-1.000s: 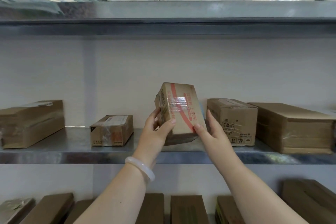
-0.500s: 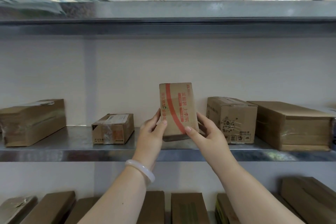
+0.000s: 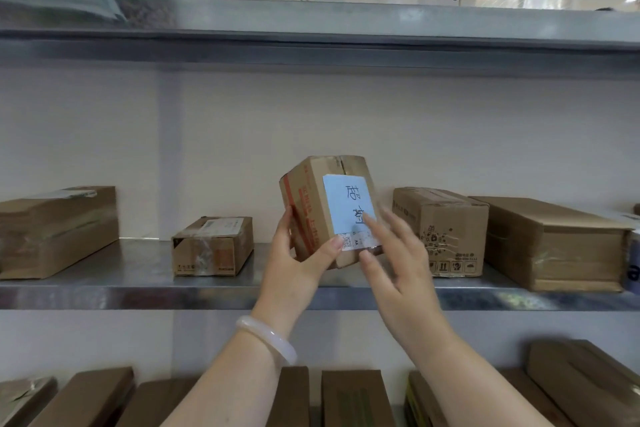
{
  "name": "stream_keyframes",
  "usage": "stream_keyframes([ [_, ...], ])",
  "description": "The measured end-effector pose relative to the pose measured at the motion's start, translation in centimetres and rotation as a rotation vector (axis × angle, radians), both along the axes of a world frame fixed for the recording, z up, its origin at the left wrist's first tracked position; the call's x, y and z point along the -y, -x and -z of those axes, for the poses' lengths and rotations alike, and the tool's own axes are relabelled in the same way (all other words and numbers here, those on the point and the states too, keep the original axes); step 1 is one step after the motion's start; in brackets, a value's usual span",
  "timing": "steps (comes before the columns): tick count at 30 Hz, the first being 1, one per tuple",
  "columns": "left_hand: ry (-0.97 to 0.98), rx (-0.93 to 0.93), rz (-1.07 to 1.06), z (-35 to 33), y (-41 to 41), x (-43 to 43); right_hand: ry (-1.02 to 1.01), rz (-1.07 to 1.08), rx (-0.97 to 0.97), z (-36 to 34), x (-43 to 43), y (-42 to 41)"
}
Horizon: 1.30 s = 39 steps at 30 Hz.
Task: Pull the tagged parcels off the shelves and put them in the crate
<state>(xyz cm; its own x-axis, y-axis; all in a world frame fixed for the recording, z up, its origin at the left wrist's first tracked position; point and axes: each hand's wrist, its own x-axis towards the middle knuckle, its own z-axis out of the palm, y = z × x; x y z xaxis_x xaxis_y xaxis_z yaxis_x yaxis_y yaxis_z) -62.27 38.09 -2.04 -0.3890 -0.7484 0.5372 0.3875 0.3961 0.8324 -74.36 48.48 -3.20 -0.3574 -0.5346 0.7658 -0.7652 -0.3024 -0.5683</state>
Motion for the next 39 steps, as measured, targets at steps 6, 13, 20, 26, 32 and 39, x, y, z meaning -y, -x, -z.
stream_keyframes([
  [6, 0.029, -0.015, 0.201, -0.7, 0.9, -1.7, 0.109, 0.006, 0.241, -0.8, -3.2, 1.1],
  [13, 0.096, 0.009, 0.454, -0.5, 3.3, -4.5, 0.174, 0.317, 0.215, 0.5, -8.6, -0.5],
  [20, 0.071, 0.076, 0.839, 2.9, 4.3, -9.3, 0.213, 0.767, 0.205, 4.2, -16.3, -6.8],
  [26, -0.105, 0.209, 1.299, 7.5, 1.0, -17.1, 0.141, 1.151, 0.255, 7.5, -23.1, -17.1],
  [32, -0.165, 0.337, 1.699, 9.5, -5.1, -26.3, 0.045, 1.574, 0.283, 8.4, -30.3, -29.7],
  [39, -0.101, 0.445, 2.026, 10.0, -14.4, -35.5, -0.316, 1.984, 0.238, 8.3, -35.0, -44.5],
])
